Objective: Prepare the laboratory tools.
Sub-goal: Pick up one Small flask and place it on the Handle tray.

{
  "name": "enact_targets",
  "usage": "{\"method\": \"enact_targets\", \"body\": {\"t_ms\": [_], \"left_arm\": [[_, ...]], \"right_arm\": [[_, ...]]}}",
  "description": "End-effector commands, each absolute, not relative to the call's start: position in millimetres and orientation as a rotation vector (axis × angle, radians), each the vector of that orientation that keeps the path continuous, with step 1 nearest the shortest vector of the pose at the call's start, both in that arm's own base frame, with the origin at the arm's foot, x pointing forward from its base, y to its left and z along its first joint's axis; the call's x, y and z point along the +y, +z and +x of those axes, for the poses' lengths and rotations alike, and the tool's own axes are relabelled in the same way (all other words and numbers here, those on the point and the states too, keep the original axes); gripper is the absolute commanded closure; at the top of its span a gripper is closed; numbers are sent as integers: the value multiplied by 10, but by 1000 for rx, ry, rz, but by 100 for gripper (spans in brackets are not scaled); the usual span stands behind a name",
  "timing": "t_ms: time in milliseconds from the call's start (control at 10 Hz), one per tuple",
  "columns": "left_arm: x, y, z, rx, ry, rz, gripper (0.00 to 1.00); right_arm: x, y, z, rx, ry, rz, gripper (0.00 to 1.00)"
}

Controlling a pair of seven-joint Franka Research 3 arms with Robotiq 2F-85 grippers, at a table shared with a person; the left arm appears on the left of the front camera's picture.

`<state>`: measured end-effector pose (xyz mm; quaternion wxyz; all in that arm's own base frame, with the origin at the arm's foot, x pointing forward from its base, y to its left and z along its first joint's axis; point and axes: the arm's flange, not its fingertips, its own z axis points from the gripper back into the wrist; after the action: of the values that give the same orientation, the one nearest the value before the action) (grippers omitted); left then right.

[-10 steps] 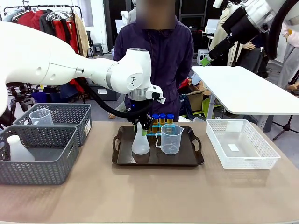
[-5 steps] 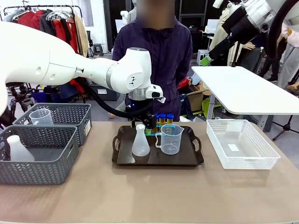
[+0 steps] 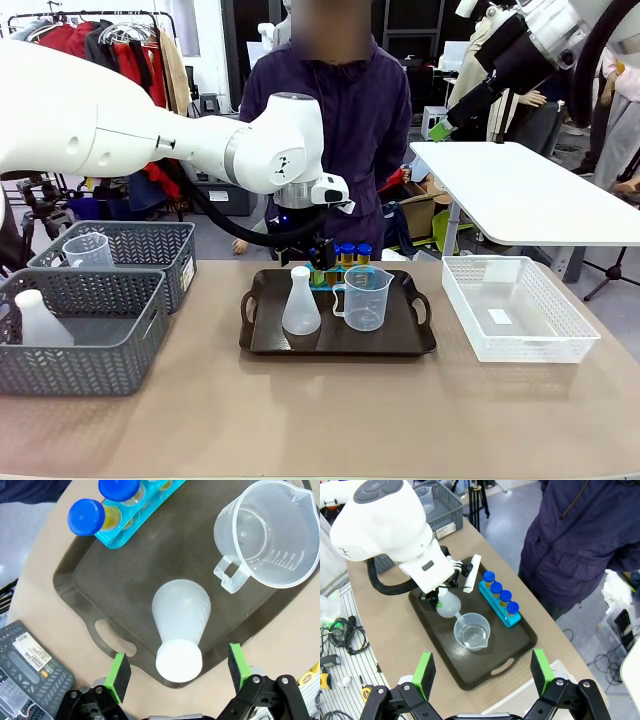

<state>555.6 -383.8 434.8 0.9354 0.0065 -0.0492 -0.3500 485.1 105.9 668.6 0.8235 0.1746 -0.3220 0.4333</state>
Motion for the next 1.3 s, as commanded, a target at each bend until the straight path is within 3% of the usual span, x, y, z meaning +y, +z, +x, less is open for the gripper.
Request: {"method": "enact_targets", "body": {"t_ms": [0, 1200], "left_arm": [[-3747, 4348, 5448, -127, -703, 30, 0], [-3826, 4404, 5520, -110, -716, 15, 0]], "right_arm": [[1050, 6696, 4851, -688, 923, 377, 0], [1050, 6696, 4851, -688, 923, 377, 0]]}}
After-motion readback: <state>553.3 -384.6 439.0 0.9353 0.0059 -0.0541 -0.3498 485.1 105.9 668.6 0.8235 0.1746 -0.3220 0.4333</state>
